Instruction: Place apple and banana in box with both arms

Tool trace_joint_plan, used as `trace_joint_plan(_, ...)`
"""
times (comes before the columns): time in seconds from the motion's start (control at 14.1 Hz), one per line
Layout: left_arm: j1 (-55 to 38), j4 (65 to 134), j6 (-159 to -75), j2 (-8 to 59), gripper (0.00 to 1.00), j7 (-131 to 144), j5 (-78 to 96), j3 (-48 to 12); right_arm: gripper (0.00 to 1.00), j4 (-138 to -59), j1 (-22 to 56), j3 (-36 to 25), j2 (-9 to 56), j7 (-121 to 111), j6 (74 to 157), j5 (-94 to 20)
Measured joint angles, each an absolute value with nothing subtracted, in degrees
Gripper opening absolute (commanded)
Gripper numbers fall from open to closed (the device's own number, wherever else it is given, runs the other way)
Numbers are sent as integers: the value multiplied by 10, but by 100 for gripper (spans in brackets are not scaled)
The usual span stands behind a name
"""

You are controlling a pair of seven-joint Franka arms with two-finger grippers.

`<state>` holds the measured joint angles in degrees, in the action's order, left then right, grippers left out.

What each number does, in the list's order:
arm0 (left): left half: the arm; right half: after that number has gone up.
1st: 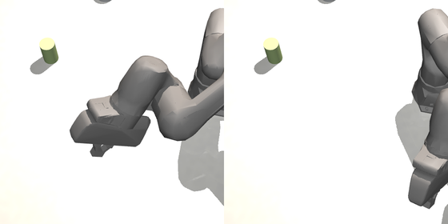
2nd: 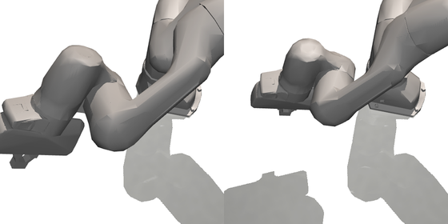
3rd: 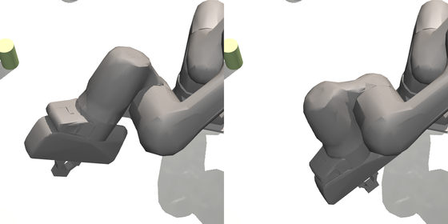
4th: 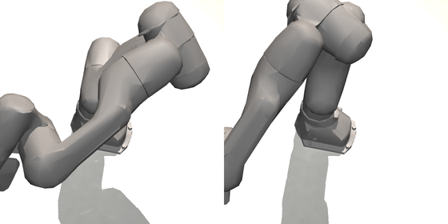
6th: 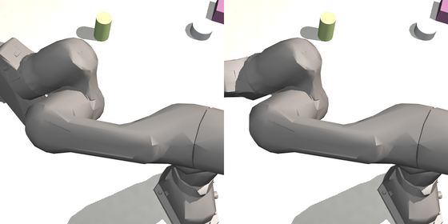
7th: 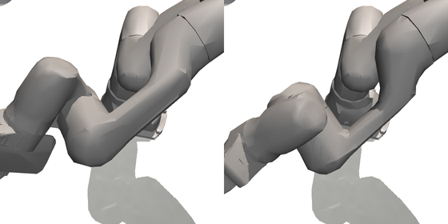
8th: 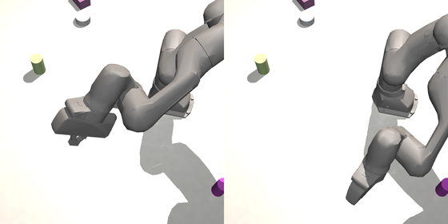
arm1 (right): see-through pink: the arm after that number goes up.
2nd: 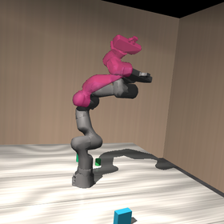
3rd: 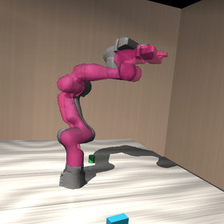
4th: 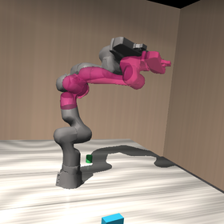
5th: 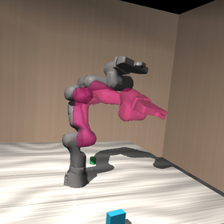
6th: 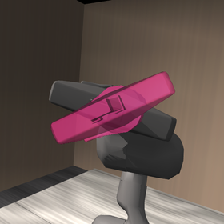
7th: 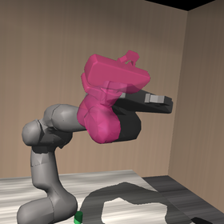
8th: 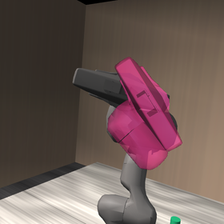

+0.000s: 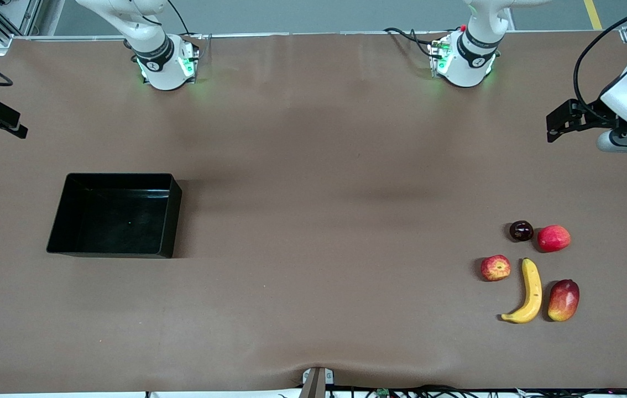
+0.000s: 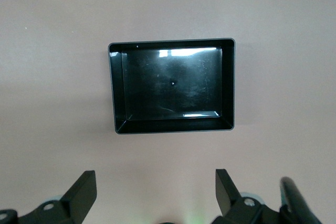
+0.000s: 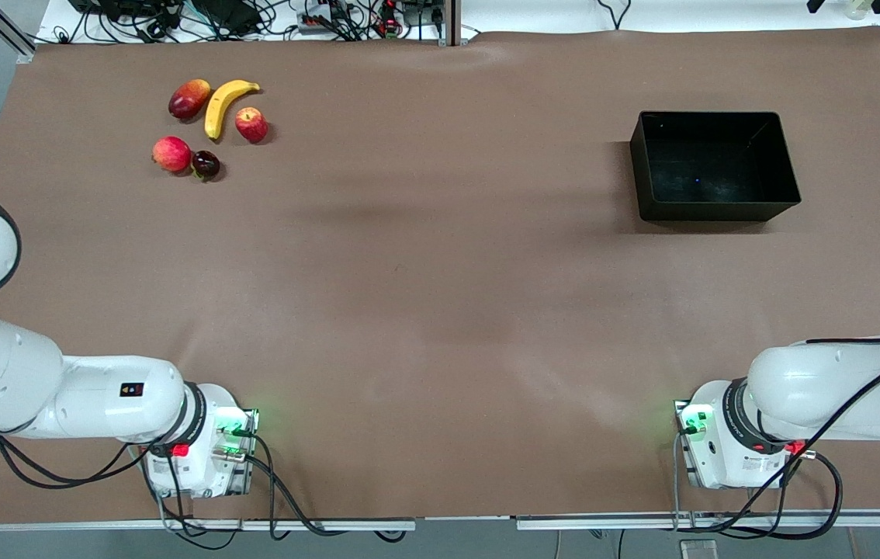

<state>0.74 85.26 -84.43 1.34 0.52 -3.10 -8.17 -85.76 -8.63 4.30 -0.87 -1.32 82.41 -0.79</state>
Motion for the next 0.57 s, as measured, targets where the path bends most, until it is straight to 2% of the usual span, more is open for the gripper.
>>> trace_joint_plan(0.57, 8, 851, -856, 34, 100, 5, -31, -81, 100, -858, -87, 43, -8, -13, 824, -8)
